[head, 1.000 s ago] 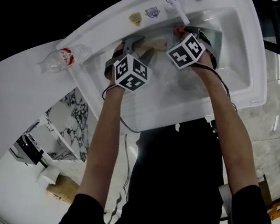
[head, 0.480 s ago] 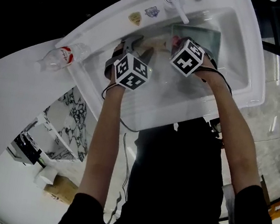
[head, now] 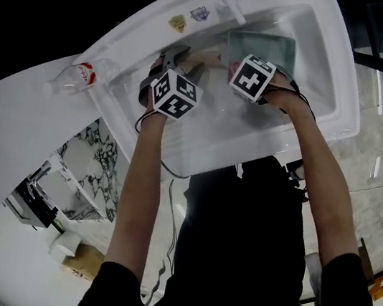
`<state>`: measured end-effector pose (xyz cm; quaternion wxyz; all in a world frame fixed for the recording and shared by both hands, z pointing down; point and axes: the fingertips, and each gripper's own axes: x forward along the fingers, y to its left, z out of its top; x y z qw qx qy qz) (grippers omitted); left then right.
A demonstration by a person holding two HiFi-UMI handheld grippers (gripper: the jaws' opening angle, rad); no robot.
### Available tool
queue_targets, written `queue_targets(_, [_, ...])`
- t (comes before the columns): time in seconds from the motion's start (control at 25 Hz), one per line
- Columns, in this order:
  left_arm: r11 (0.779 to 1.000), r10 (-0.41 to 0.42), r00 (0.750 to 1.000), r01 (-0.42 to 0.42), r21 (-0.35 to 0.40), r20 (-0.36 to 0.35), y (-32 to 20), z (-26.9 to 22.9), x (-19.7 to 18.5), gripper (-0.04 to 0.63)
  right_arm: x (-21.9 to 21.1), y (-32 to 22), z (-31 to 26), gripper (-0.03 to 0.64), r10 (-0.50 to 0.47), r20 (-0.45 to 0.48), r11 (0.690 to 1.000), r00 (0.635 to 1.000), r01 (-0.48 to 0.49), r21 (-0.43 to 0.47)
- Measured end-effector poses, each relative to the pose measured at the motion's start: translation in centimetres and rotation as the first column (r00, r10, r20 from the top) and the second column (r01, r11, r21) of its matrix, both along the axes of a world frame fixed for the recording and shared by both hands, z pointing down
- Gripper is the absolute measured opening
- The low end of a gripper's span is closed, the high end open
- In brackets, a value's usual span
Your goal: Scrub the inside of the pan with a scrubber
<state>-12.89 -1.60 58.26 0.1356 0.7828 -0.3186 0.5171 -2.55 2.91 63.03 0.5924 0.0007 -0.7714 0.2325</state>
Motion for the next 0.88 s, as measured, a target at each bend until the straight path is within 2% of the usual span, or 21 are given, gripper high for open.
queue_targets(0.16, [1.000,-0.002,1.000,0.002,-0.001,0.004,0.1,0.0,0.0,0.219,3.5,-0.1,1.0,0.040,-0.128,-0.122,0.989,0.984,0.135,0.055])
queue_targets(0.52, [1.000,-0.004,1.000,0.004,-0.002,0.016,0.2,0.0,0.1,0.219,10.7,-0.8,2.6,0.040,-0.146,-0.322,0.978,0.935,0.184,0.093])
queue_targets(0.64, [1.000,-0.008,1.000,0.008,-0.002,0.018,0.2,0.1,0.1,0.219,11.1,-1.0,2.7,0.040,-0.123,-0.318,0.979,0.940,0.168,0.118])
queue_targets(0.76, [1.000,-0.018,1.000,0.018,0.003,0.019,0.2,0.1,0.0,0.219,10.5,-0.8,2.7,0.040,-0.152,-0.307,0.967,0.940,0.206,0.149])
queue_targets(0.88, [0.999,-0.035,0.999,0.035,0.014,0.013,0.3,0.0,0.0,0.221,9.0,-0.7,2.5,0.040,-0.161,-0.255,0.963,0.953,0.208,0.172])
